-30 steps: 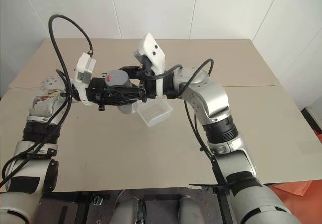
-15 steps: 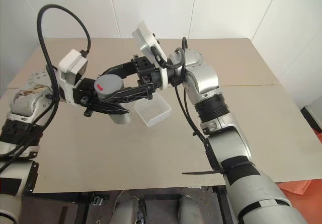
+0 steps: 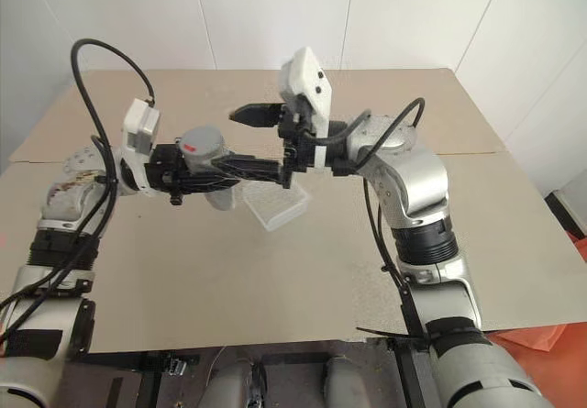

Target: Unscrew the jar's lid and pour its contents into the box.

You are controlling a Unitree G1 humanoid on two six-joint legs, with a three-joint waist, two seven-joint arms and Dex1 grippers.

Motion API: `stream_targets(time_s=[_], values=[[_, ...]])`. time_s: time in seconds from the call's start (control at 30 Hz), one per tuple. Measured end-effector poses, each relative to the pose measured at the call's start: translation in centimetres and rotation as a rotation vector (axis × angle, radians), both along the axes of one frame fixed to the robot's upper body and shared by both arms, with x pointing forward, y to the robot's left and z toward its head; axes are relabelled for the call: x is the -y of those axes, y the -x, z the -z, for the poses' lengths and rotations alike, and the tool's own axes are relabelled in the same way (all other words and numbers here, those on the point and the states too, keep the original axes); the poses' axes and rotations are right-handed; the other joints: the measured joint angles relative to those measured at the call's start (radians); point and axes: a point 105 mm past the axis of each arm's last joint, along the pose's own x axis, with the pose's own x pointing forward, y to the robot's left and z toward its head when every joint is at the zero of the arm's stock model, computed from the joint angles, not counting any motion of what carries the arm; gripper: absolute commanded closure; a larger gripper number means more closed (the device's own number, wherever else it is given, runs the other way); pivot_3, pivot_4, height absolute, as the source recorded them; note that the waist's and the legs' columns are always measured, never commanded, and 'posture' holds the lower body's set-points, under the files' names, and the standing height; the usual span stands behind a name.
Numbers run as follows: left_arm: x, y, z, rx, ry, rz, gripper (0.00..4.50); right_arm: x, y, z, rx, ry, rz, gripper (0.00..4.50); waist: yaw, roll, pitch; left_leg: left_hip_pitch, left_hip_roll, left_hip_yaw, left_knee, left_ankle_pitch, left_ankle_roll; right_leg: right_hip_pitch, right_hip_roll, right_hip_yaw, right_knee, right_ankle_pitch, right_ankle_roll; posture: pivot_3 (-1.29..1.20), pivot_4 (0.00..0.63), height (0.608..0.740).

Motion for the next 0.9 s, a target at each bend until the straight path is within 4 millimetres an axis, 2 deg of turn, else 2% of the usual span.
stream_targets(time_s=[0.27, 0.43, 0.63, 0.8, 0.87, 0.9], values=[[0.5, -0.3, 0.6, -0.01, 0.001, 0.0, 2.58, -3.3, -0.6, 0.7, -0.031, 0.011, 0.074, 0.03, 0.005, 0.0, 0.0, -0.001, 0.0, 0.0, 0.0, 0.0, 0.001, 0.0, 0.0, 0.0, -0.001, 0.0, 0.0, 0.0, 0.15, 0.74], [0.2, -0.4, 0.6, -0.008, -0.011, -0.015, 2.58, -3.9, -1.8, 0.9, -0.052, 0.015, 0.118, 0.03, 0.005, 0.0, 0.0, -0.001, 0.0, -0.001, 0.0, -0.001, 0.001, 0.0, 0.0, -0.001, -0.001, 0.0, 0.0, 0.0, 0.15, 0.74], [0.1, -0.3, 0.3, -0.002, -0.027, -0.025, 2.58, -3.3, -1.8, 1.2, -0.039, 0.042, 0.095, 0.03, 0.005, 0.0, 0.0, -0.001, 0.0, -0.002, 0.0, -0.001, 0.001, 0.0, 0.0, -0.001, -0.001, 0.0, 0.0, 0.0, 0.15, 0.74], [-1.4, -0.3, -0.1, 0.009, -0.036, -0.079, 2.58, -2.1, -1.8, 1.5, -0.023, 0.076, 0.087, 0.03, 0.002, 0.0, 0.0, -0.001, 0.0, -0.002, 0.0, -0.001, 0.001, 0.0, 0.0, -0.001, -0.001, 0.0, 0.0, 0.0, 0.15, 0.74], [-2.5, -0.3, -0.4, 0.014, -0.038, -0.114, 2.58, -1.2, -2.4, 1.6, -0.034, 0.081, 0.111, 0.03, 0.001, 0.0, 0.0, -0.001, 0.0, -0.002, 0.0, -0.001, 0.001, 0.0, 0.0, -0.001, -0.001, 0.0, 0.0, 0.0, 0.15, 0.74], [-2.9, 0.0, -0.5, 0.016, -0.038, -0.113, 2.58, -0.1, -3.4, 1.5, -0.043, 0.076, 0.166, 0.03, 0.002, 0.0, 0.0, -0.001, 0.0, -0.002, 0.0, -0.001, 0.001, 0.001, 0.0, -0.001, -0.001, 0.0, 0.0, 0.0, 0.15, 0.74]])
